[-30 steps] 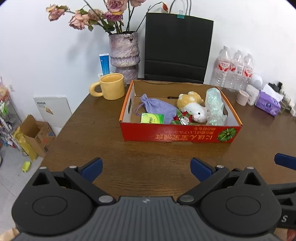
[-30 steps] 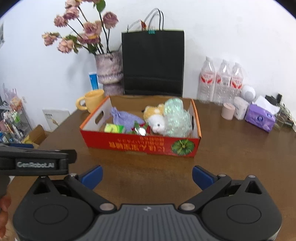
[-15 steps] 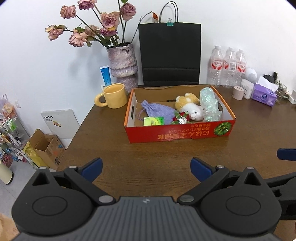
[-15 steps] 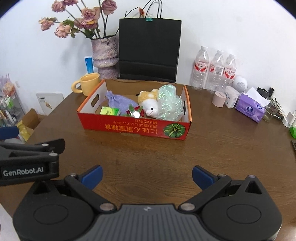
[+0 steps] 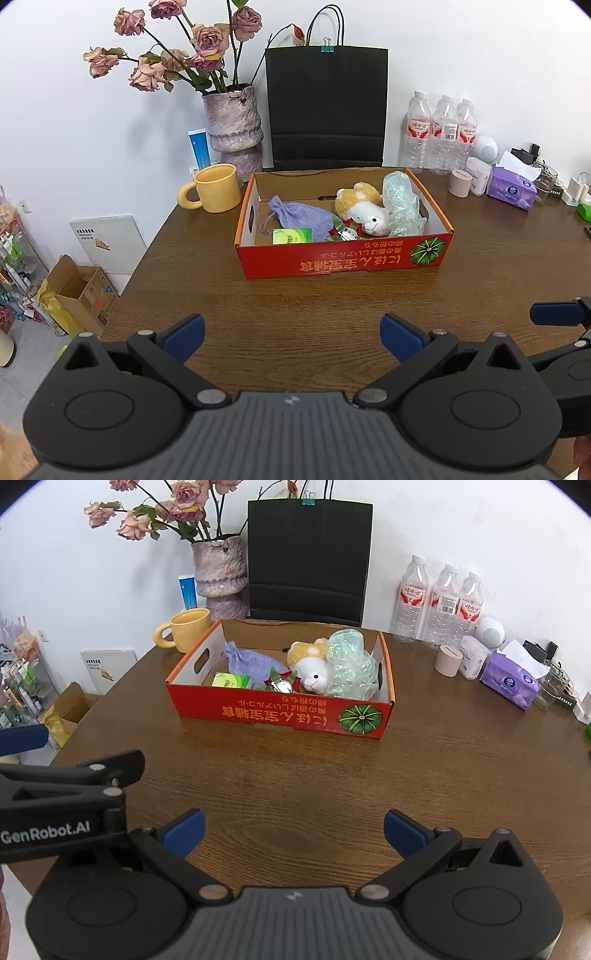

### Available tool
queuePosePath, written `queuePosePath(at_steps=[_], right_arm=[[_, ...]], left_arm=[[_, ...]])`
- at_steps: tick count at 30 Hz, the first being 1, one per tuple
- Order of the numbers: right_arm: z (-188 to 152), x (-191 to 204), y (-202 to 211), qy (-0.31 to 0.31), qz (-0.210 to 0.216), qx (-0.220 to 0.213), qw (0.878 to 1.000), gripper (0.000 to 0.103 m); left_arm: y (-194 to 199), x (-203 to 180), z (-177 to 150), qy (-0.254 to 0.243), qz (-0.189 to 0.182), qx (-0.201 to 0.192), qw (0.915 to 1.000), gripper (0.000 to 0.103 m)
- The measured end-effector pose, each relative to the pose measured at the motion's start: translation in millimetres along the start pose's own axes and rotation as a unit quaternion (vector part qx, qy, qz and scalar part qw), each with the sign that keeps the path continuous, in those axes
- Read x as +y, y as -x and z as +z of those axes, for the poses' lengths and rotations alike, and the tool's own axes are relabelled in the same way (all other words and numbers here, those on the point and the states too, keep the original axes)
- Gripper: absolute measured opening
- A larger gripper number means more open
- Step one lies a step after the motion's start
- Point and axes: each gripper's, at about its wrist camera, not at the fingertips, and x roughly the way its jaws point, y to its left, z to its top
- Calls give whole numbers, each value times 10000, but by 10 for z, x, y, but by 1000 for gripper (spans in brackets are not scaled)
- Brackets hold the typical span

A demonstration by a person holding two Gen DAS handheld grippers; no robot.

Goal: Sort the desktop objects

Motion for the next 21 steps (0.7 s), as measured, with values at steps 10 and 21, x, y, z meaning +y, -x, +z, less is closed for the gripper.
queuePosePath(at_steps=[10,21], right_arm=[[-24,-4,-11,8,-2,38,10000,103],[-35,-7,-16,3,4,56,10000,103]], left_arm=[[-10,-17,-15,-19,-14,44,10000,103],[-24,-9,-24,30,-62,86,9999,103]])
